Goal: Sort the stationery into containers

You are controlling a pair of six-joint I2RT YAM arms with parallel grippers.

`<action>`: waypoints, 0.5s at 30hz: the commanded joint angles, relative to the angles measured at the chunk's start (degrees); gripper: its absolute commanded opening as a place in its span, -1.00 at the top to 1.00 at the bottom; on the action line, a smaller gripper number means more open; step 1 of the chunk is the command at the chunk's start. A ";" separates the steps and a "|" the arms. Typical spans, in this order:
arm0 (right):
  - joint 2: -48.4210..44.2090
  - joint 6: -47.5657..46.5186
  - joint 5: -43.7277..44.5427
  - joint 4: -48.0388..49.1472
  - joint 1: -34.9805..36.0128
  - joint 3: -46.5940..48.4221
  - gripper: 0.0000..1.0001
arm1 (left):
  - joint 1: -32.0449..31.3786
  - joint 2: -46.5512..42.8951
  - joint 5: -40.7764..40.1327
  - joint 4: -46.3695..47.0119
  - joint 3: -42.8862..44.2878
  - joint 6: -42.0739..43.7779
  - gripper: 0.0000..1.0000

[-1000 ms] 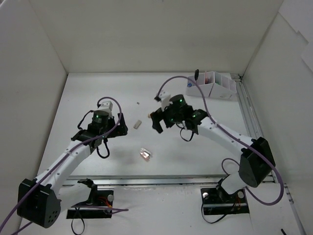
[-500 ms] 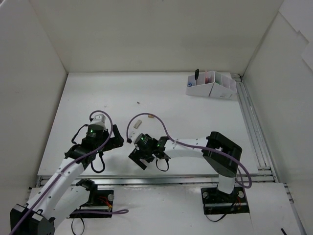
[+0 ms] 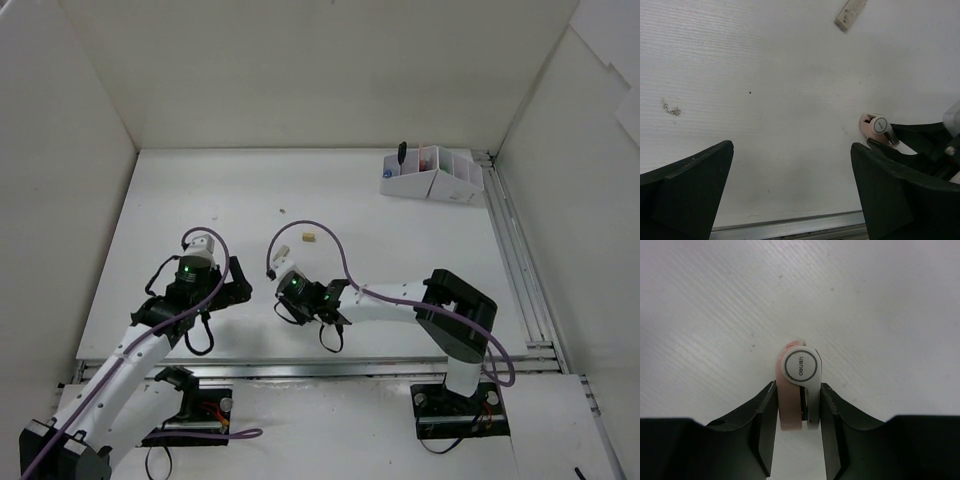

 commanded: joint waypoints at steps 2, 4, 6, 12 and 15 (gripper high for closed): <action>-6.66 3.91 2.27 3.01 -5.53 -0.33 0.67 | 0.16 2.09 -0.95 1.46 3.60 1.11 -0.99; -8.77 3.21 1.22 2.93 -10.53 -0.33 0.70 | 0.16 2.80 -1.03 1.72 4.47 1.64 -0.99; -12.45 1.72 1.47 2.58 -15.88 -0.51 0.69 | 0.16 4.20 -1.12 2.16 5.17 1.91 -0.99; -18.01 -4.08 1.31 1.00 -37.21 3.88 0.72 | 0.16 11.67 2.11 7.51 10.09 5.42 -0.99; -14.41 -5.76 -1.94 -0.32 -47.97 11.08 0.73 | 0.16 16.77 3.88 9.28 12.56 7.26 -0.99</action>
